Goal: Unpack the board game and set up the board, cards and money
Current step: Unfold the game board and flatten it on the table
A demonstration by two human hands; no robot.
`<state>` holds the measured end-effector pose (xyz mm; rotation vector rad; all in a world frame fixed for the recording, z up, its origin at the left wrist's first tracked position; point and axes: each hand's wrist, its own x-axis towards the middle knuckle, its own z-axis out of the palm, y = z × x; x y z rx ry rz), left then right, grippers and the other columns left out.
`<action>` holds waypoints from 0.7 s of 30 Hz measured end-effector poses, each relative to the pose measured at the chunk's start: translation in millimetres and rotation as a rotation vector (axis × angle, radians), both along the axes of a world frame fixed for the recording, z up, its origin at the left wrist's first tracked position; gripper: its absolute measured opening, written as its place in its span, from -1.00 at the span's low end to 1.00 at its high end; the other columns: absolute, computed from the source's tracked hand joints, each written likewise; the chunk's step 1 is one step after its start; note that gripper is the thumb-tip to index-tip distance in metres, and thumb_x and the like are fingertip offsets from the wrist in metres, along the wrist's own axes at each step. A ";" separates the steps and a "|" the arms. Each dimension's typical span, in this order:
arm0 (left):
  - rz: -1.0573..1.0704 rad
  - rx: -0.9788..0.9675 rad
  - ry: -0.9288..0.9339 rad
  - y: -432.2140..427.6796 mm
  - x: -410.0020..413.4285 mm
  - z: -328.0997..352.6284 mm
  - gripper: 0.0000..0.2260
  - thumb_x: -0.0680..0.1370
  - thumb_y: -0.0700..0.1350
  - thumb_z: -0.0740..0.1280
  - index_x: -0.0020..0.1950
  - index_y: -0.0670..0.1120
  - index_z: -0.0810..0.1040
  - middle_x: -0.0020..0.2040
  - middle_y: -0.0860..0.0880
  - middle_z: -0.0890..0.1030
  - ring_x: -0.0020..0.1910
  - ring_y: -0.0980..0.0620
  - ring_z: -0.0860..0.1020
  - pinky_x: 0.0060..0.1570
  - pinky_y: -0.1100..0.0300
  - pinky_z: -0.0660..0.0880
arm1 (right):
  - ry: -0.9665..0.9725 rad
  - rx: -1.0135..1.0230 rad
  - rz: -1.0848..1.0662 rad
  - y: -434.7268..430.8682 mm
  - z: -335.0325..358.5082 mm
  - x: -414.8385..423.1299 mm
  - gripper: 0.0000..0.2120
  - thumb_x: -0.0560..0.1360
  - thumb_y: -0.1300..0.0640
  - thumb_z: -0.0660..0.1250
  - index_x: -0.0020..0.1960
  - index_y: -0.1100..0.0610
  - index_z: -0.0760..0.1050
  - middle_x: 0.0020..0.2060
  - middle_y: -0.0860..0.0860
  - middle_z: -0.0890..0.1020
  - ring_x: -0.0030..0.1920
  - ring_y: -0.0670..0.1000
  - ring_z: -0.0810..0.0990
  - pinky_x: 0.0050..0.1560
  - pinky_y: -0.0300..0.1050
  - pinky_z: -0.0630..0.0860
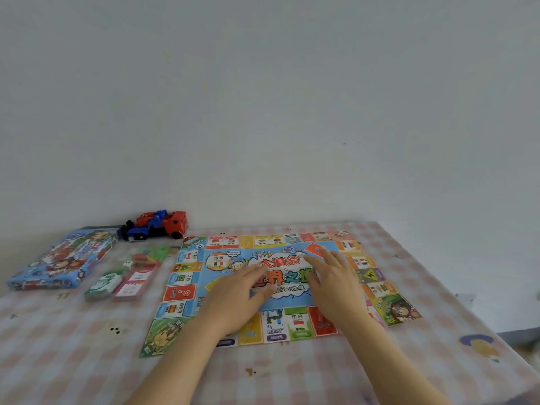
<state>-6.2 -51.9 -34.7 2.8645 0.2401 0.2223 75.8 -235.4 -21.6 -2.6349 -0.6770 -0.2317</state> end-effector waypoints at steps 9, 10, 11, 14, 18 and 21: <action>0.417 0.054 0.170 54.7 -18.2 -3.6 -0.25 0.42 0.49 -0.16 0.54 0.18 -0.11 0.57 -0.03 -0.17 0.54 -0.12 -0.17 0.42 -0.27 -0.15 | 0.091 -0.277 0.037 23.4 -8.4 7.1 -0.32 0.50 -0.42 -0.12 0.53 -0.19 -0.15 0.55 0.01 -0.15 0.54 0.10 -0.24 0.49 0.19 -0.18; 0.406 0.055 0.168 55.1 -18.0 -4.4 -0.25 0.43 0.48 -0.16 0.55 0.17 -0.11 0.57 -0.04 -0.17 0.54 -0.12 -0.17 0.43 -0.25 -0.15 | 0.093 -0.296 0.034 25.8 -9.6 6.7 -0.31 0.48 -0.43 -0.14 0.53 -0.20 -0.16 0.55 0.01 -0.16 0.53 0.10 -0.24 0.49 0.21 -0.19; 0.397 0.060 0.160 54.7 -17.0 -4.7 -0.25 0.44 0.48 -0.15 0.55 0.16 -0.10 0.57 -0.04 -0.17 0.54 -0.11 -0.17 0.44 -0.22 -0.14 | 0.098 -0.313 0.031 26.4 -10.8 6.6 -0.30 0.47 -0.45 -0.15 0.53 -0.21 -0.17 0.55 0.02 -0.16 0.53 0.11 -0.25 0.49 0.22 -0.19; 0.384 0.073 0.130 51.5 -15.7 -4.4 -0.26 0.46 0.46 -0.12 0.56 0.13 -0.07 0.57 -0.06 -0.14 0.54 -0.10 -0.15 0.49 -0.11 -0.12 | 0.129 -0.346 0.023 25.1 -13.2 5.0 -0.29 0.45 -0.46 -0.19 0.53 -0.22 -0.19 0.55 0.01 -0.16 0.54 0.11 -0.23 0.49 0.23 -0.19; 0.372 0.063 0.119 46.8 -17.6 -4.1 -0.27 0.48 0.44 -0.08 0.56 0.11 -0.05 0.57 -0.05 -0.13 0.54 -0.08 -0.15 0.48 -0.06 -0.12 | 0.145 -0.361 0.015 20.3 -12.8 2.0 -0.28 0.44 -0.47 -0.21 0.53 -0.22 -0.19 0.56 0.00 -0.14 0.54 0.11 -0.21 0.49 0.23 -0.19; 0.372 0.067 0.124 43.9 -19.2 -4.9 -0.27 0.48 0.44 -0.09 0.56 0.11 -0.05 0.57 -0.06 -0.12 0.54 -0.09 -0.15 0.48 -0.07 -0.12 | 0.153 -0.372 0.008 17.6 -12.4 -0.5 -0.28 0.44 -0.47 -0.21 0.53 -0.22 -0.19 0.56 0.00 -0.14 0.54 0.11 -0.21 0.48 0.24 -0.19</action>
